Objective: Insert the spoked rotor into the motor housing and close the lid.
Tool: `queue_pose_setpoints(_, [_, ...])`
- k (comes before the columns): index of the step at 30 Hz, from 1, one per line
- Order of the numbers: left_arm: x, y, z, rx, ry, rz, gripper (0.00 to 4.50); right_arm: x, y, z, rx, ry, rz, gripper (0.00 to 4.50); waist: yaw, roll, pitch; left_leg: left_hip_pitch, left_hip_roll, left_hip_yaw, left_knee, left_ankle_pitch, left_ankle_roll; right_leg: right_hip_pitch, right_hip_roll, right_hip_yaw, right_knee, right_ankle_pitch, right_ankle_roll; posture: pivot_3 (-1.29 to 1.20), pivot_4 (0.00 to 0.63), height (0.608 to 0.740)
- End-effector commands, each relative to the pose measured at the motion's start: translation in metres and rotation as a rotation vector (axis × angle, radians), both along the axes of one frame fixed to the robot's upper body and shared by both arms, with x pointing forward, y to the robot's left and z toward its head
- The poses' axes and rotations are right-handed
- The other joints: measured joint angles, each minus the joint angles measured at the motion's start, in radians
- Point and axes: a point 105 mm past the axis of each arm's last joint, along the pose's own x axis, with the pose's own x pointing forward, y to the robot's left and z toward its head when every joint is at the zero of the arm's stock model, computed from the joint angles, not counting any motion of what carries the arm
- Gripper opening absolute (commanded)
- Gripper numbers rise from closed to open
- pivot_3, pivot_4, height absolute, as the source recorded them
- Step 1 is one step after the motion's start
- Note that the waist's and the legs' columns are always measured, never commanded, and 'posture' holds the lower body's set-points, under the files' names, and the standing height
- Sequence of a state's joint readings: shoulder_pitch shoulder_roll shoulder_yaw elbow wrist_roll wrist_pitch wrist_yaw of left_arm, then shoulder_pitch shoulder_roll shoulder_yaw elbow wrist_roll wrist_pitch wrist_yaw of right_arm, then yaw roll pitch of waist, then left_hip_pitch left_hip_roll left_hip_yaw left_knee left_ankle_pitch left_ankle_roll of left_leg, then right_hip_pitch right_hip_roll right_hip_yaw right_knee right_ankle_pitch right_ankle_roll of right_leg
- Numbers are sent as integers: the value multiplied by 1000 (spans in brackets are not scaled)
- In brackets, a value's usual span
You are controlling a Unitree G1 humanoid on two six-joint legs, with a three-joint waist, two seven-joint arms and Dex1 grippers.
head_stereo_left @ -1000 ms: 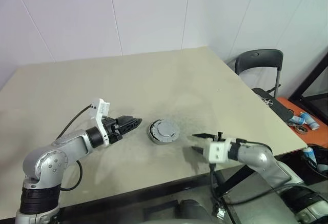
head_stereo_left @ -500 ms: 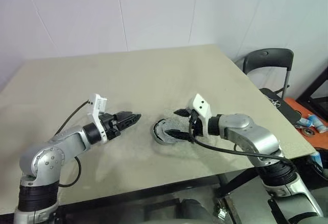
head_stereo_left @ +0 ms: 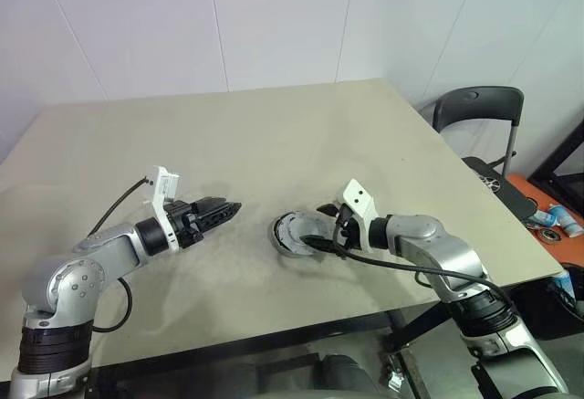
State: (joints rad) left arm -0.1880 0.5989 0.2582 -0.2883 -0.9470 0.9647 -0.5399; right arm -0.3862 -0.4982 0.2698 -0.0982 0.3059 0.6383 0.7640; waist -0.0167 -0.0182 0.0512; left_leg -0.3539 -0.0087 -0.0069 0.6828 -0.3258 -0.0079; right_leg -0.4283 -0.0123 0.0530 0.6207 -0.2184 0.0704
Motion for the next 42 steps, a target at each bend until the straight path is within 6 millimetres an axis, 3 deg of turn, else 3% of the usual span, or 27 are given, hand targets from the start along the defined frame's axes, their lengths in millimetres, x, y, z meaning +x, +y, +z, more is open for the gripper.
queue_pose_setpoints(1, [1, 4, 6, 8, -39, 9, 2884, -1, 7, 7, 12, -47, 28, 4477, -2, 0, 0, 0, 0, 0, 0, 0, 0, 0, 0, 0, 0, 0, 0, 0, 0, 740])
queue_pose_setpoints(15, [1, 5, -8, 5, -19, 10, 2884, 7, 15, -4, -22, -60, 18, 4477, -1, 0, 0, 1, 0, 0, 0, 0, 0, 0, 0, 0, 2, 0, 0, 0, 0, 740])
queue_pose_setpoints(21, [1, 3, -8, 3, -21, 6, 2884, 9, 19, -13, -39, -36, 19, 3053, -2, 0, 0, 4, 0, 0, 1, 0, 0, 1, 0, 1, 4, 0, 0, 0, 0, 740])
queue_pose_setpoints(27, [1, 1, -8, -2, -18, 4, 2884, 10, 19, -15, -43, -20, 21, 3054, -2, -1, 0, 10, 0, 1, 1, 0, -1, 7, 1, 1, 6, -2, -2, 0, 0, 740])
queue_pose_setpoints(38, [2, 3, -19, -9, -7, 7, 2884, 10, 29, 11, 151, 142, -15, 3054, -3, -1, 0, 14, 0, 1, 1, 0, -1, 10, 1, 1, 7, -2, -2, 0, 0, 740])
queue_pose_setpoints(42, [1, 4, -23, -10, -5, 7, 2884, 12, 29, 12, 134, 120, -23, 3054, -4, 0, 0, 14, 1, 1, 0, 0, -1, 10, 1, 1, 7, -2, -2, 0, 0, 740])
